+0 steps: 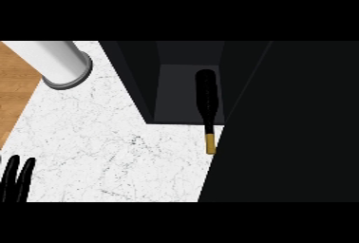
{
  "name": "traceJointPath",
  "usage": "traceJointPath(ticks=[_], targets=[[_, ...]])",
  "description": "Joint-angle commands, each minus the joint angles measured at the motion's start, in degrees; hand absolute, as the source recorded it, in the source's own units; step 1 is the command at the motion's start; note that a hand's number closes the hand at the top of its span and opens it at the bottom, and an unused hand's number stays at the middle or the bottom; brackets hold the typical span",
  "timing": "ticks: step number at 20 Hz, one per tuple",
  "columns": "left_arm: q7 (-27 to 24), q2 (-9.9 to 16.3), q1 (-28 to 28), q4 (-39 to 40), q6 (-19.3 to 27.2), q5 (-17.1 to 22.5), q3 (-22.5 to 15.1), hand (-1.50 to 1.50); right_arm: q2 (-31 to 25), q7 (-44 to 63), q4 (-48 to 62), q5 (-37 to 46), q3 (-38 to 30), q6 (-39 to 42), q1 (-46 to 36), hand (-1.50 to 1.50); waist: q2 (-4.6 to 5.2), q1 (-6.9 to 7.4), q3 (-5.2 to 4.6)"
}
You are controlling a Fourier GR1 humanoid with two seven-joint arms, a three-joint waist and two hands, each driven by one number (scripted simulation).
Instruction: Pick up the wine, place it into the cabinet and close the cabinet
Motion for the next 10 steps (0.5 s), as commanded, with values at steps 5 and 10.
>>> traceJointPath(ticks=[5,10], targets=[[-2.19,5.11,12.76,-3.95,-9.96,5.85,12.37,-1.50,5.00,6.30,-2.98,15.61,13.73,-12.66,-11.26,1.50,-0.26,0.97,-0.05],[-2.09,5.22,14.83,-0.58,-17.18,9.90,20.27,-1.50,5.07,7.35,4.76,21.86,18.62,-19.95,-23.47,1.50,0.03,0.55,-0.02]])
